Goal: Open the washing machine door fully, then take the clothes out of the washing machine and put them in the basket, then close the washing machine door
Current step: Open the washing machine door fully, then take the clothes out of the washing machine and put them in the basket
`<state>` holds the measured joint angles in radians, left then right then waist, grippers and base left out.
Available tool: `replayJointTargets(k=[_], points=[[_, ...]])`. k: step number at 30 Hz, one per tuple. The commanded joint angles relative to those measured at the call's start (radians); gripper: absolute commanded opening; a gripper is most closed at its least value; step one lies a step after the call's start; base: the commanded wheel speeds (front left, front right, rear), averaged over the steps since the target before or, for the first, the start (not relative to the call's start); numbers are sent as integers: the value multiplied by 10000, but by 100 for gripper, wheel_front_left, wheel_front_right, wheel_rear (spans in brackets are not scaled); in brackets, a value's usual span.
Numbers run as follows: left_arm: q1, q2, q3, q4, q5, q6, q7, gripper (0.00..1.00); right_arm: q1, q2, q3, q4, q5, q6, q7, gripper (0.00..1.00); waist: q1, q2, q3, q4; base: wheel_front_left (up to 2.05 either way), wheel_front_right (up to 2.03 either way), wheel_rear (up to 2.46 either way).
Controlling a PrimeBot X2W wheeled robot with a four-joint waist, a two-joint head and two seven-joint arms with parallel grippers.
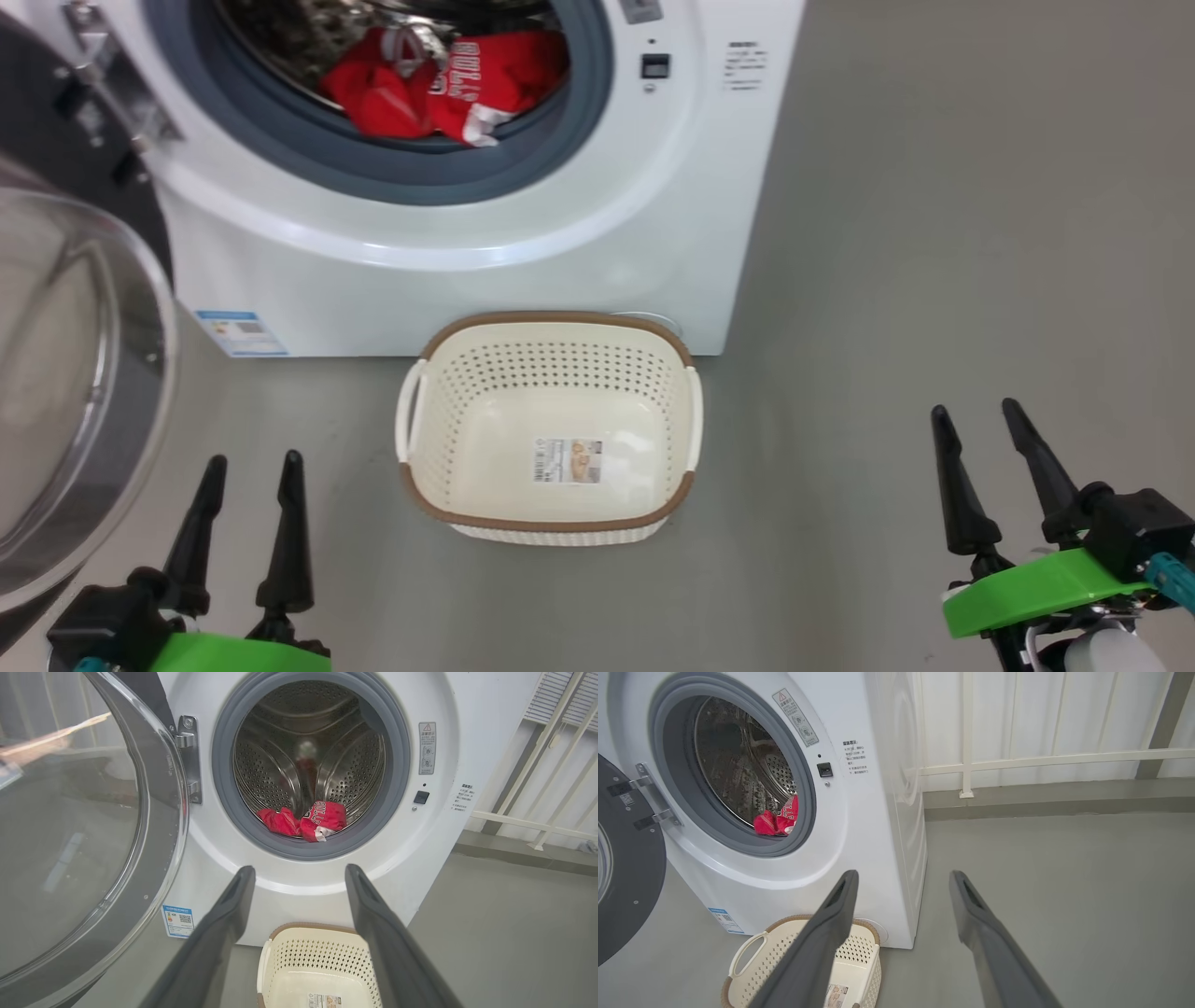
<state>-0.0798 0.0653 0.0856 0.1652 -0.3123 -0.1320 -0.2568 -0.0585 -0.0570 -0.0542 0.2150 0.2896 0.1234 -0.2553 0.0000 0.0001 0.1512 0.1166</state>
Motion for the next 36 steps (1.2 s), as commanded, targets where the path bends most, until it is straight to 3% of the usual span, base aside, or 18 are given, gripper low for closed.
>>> replayJointTargets(k=[1, 14, 36], points=[[-24, 310, 163, -324, -107, 14, -49, 100, -50, -26, 107, -318, 51, 73, -65, 100, 0, -1, 106, -381, 0, 0, 0], [-130, 527, -810, -351, -130, 14, -49, 100, 369, 24, -459, -492, 17, 73, -65, 100, 0, -1, 116, -1020, 0, 0, 0], [-232, 518, -564, -475, -280, 14, -49, 100, 263, 62, -556, -559, -25, 73, -65, 100, 0, -1, 298, -848, 0, 0, 0]])
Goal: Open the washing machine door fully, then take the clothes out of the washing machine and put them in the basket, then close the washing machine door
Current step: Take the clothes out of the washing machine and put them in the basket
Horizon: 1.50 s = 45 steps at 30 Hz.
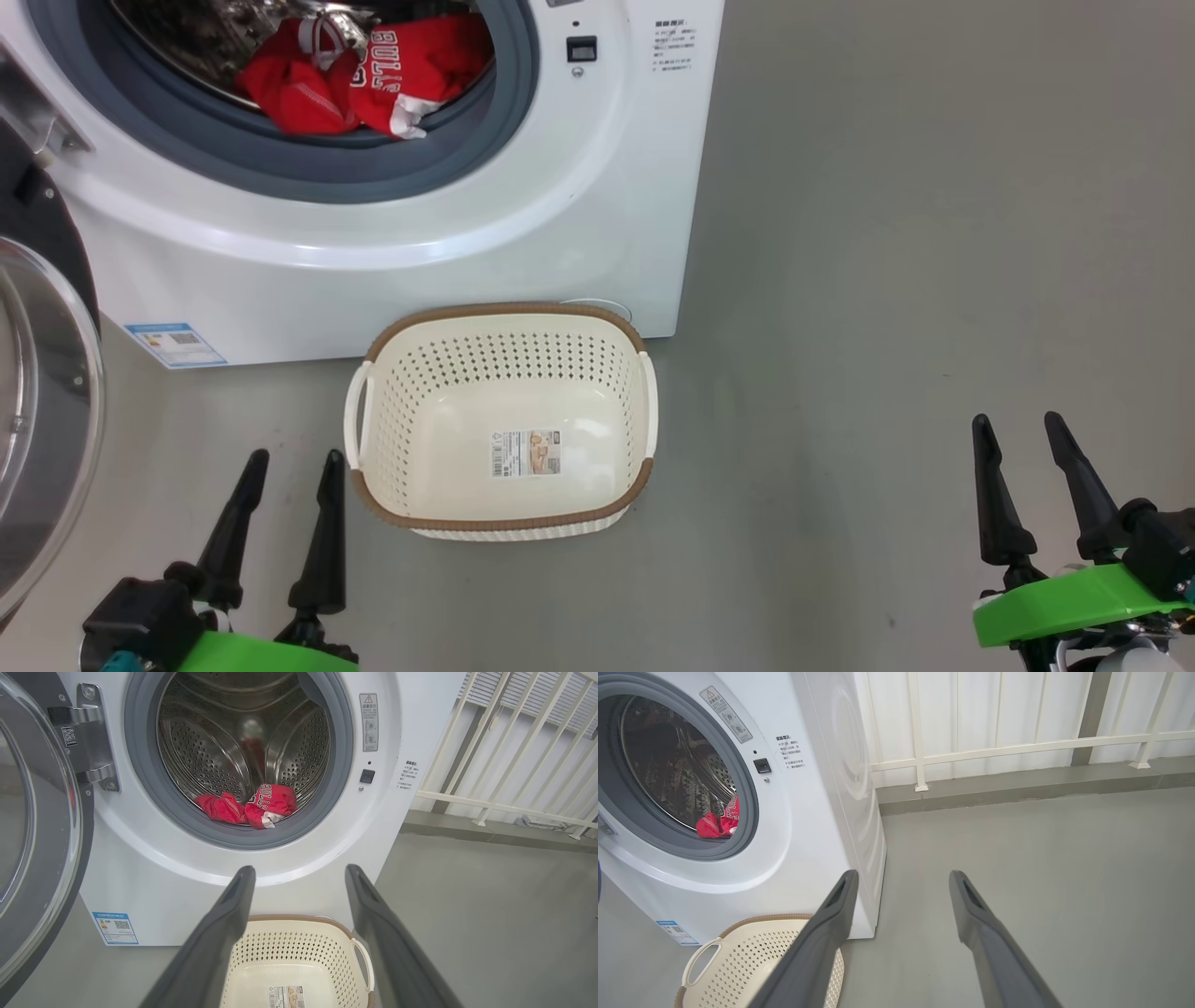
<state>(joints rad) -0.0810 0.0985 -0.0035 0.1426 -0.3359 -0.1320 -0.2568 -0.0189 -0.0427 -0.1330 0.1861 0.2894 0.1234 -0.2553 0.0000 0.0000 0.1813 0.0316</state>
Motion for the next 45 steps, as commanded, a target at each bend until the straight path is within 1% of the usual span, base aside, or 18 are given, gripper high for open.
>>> replayJointTargets(k=[1, 9, 22, 28, 37, 42, 45], points=[[-213, 192, 327, -244, -54, 14, -49, 100, -130, -82, 237, -263, -24, 73, -65, 100, 0, 0, -17, 6, 0, 0, 0], [-230, 289, 173, -294, -269, 13, -49, 100, -163, -79, 325, -226, -23, 73, -65, 100, 0, 0, -21, 7, 52, -55, 3], [-265, 305, 166, -284, -258, 13, -49, 100, -203, -77, 430, -198, -4, 73, -65, 100, 0, 0, -18, 20, 150, -153, 3], [-231, 329, 52, -396, -87, 13, -49, 100, -213, -77, 465, -193, -14, 73, -65, 100, 0, 0, -10, 41, 108, -108, 0], [-266, 228, 116, -262, -28, 13, -49, 100, -261, -76, 489, -190, -50, 73, -65, 100, 0, 0, 90, 100, 12, -12, 0], [-350, 185, 169, 179, 23, 13, -49, 100, -304, -76, 524, -179, -25, 73, -65, 100, 0, 0, 221, 74, 0, 0, 0], [-664, 150, 131, 556, 164, 13, -49, 100, -402, -76, 549, -202, 11, 73, -65, 100, 0, 0, 445, 62, 0, 0, 0]])
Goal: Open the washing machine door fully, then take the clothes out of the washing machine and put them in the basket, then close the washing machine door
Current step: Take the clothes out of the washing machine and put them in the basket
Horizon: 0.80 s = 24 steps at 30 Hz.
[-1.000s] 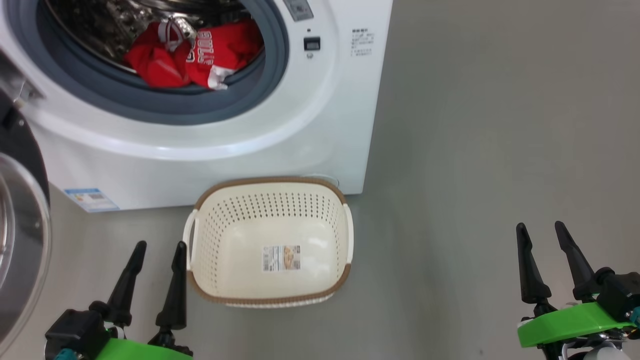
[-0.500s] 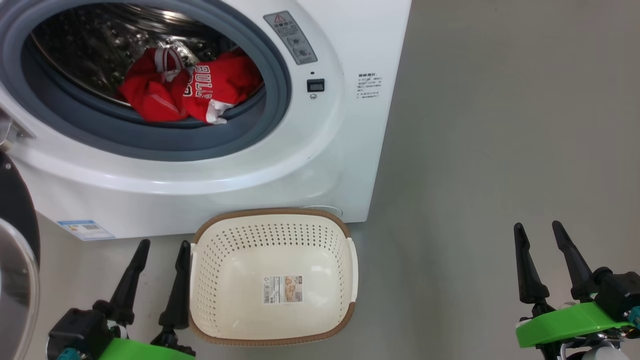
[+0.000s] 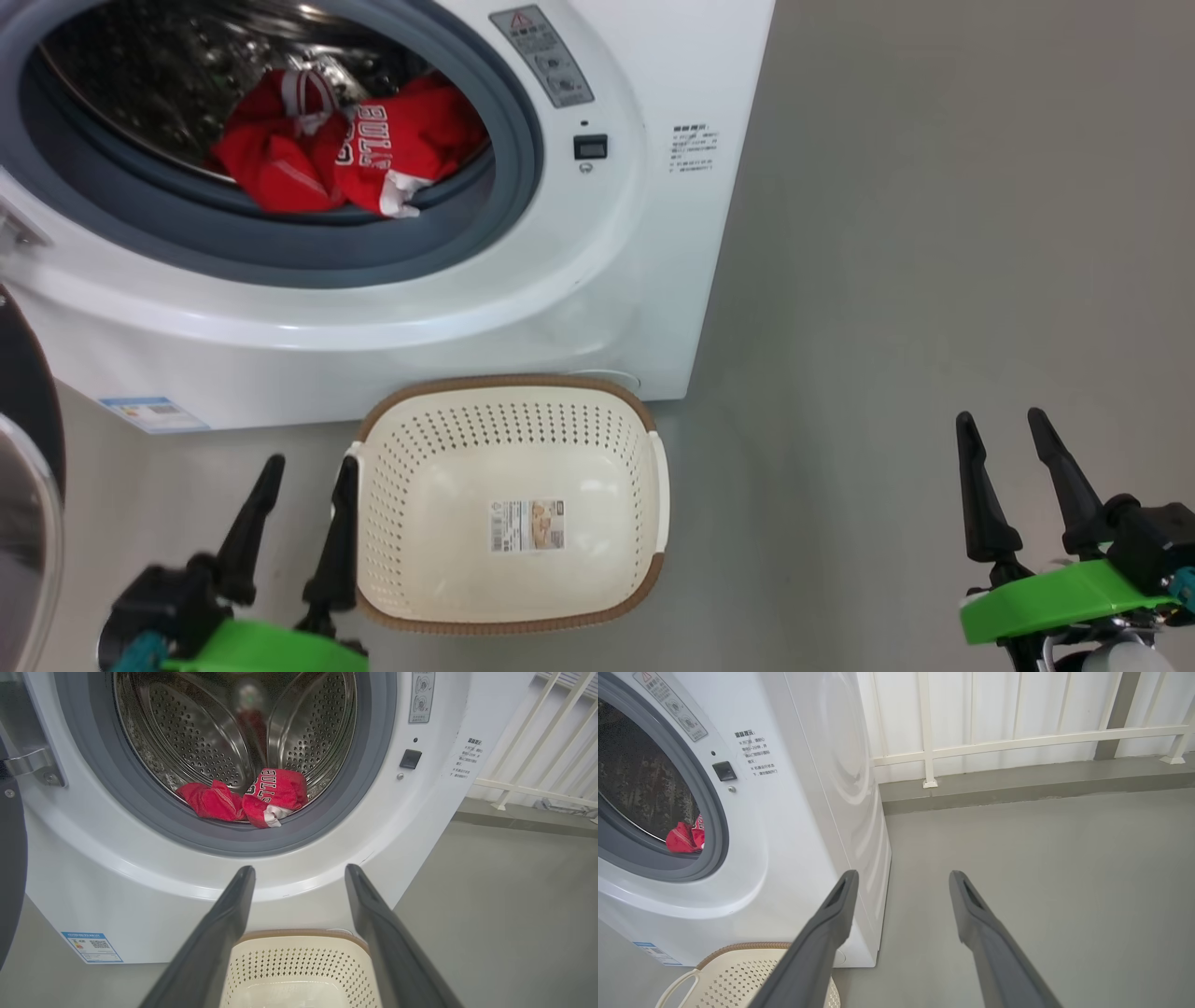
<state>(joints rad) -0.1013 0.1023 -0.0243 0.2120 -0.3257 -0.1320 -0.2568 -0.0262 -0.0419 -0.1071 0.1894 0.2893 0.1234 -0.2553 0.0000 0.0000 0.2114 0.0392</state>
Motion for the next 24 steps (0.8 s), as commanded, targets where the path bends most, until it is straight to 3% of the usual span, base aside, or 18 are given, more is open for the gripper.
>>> replayJointTargets(k=[1, 9, 24], points=[[-633, 105, 306, 41, 81, 13, -49, 100, -358, -84, 302, -241, 26, 73, -65, 100, 0, 0, 224, -17, 0, 0, 0], [-3074, 250, 335, 1971, 461, 13, -49, 100, -879, -84, 565, -309, 126, 73, -65, 100, 0, 0, 1241, -367, 0, 0, 0], [-7870, 1294, 571, 5350, 757, 13, -49, 100, -1681, -84, 911, -472, 519, 73, -65, 100, 0, 0, 3097, -1459, 0, 0, 0]])
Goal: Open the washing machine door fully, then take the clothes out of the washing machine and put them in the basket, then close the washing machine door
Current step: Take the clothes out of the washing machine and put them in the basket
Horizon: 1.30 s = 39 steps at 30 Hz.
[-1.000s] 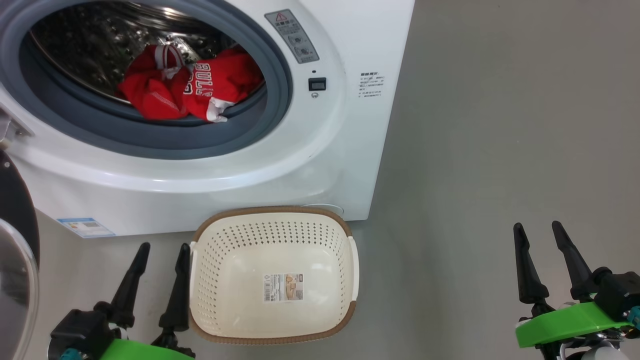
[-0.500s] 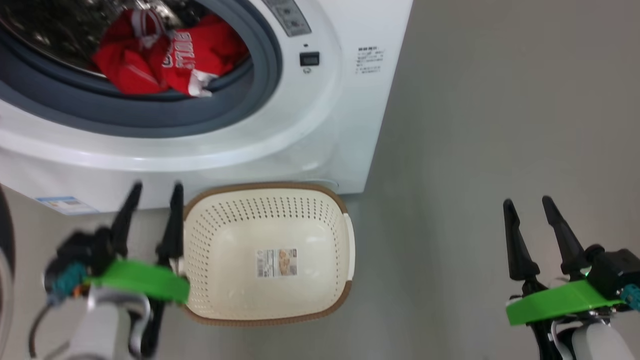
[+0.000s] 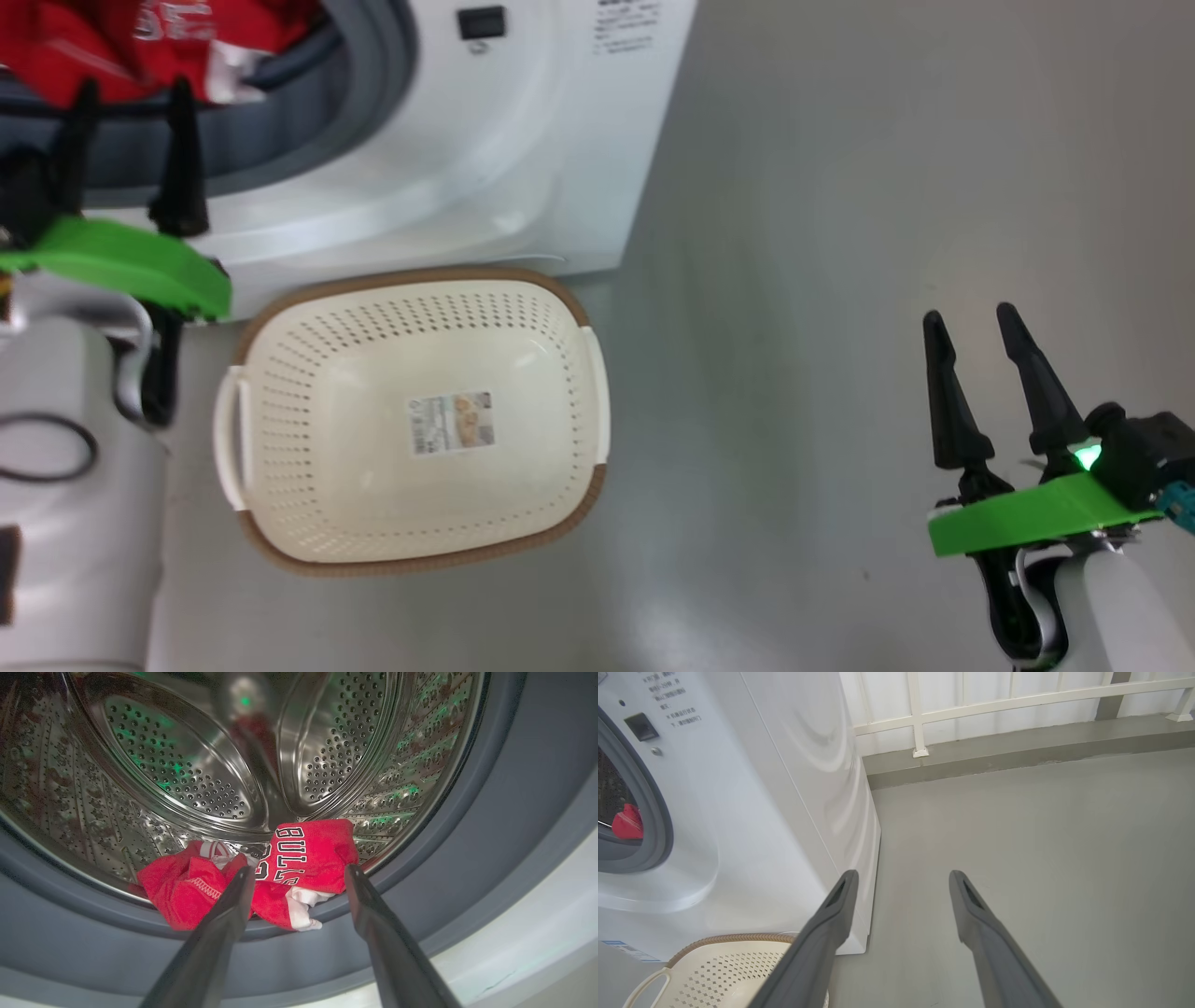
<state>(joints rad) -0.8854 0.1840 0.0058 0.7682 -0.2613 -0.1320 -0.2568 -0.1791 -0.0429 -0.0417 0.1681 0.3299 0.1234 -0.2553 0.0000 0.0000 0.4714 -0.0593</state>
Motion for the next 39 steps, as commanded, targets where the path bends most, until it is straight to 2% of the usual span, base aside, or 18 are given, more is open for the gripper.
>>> replayJointTargets(k=[1, 10, 25, 30, 34, 36, 37, 38, 39], points=[[-269, 554, 276, -28, 151, 13, -49, 100, -205, -74, 301, -269, 142, 73, -65, 100, 0, 0, 577, -560, 0, 0, 0], [-1964, 1254, 347, 1125, 576, 16, -49, 100, -546, -74, 602, -512, 437, 73, -65, 100, 0, 0, 1173, -1147, 0, 0, 0], [-3307, 2263, 589, 2425, 991, 17, -49, 100, -589, -74, 1023, -854, 635, 73, -65, 100, 0, 0, 1863, -1710, 0, 0, 0], [-3648, 2371, 484, 3067, 884, 16, -49, 100, -641, -74, 1060, -933, 633, 73, -65, 100, 0, 0, 1955, -1769, 0, 0, 0], [-3774, 2235, -66, 3511, 640, 15, -49, 100, -661, -74, 1094, -983, 664, 73, -65, 100, 0, 0, 1936, -1771, 0, 0, 0], [-3813, 2250, -372, 3655, 531, 15, -49, 80, -665, -74, 1113, -994, 673, 73, -65, 100, 0, 0, 1916, -1765, 0, 0, 0], [-3838, 2270, -464, 3703, 443, 15, -49, 58, -673, -74, 1126, -1001, 677, 73, -65, 100, 0, 0, 1908, -1763, 0, 0, 0], [-3859, 2290, -567, 3775, 375, 15, -49, 31, -683, -74, 1137, -1012, 681, 73, -65, 100, 0, 0, 1898, -1764, 0, 0, 0], [-3884, 2308, -664, 3825, 311, 15, -49, 16, -691, -74, 1143, -1025, 684, 73, -65, 100, 0, 0, 1889, -1767, 0, 0, 0]])
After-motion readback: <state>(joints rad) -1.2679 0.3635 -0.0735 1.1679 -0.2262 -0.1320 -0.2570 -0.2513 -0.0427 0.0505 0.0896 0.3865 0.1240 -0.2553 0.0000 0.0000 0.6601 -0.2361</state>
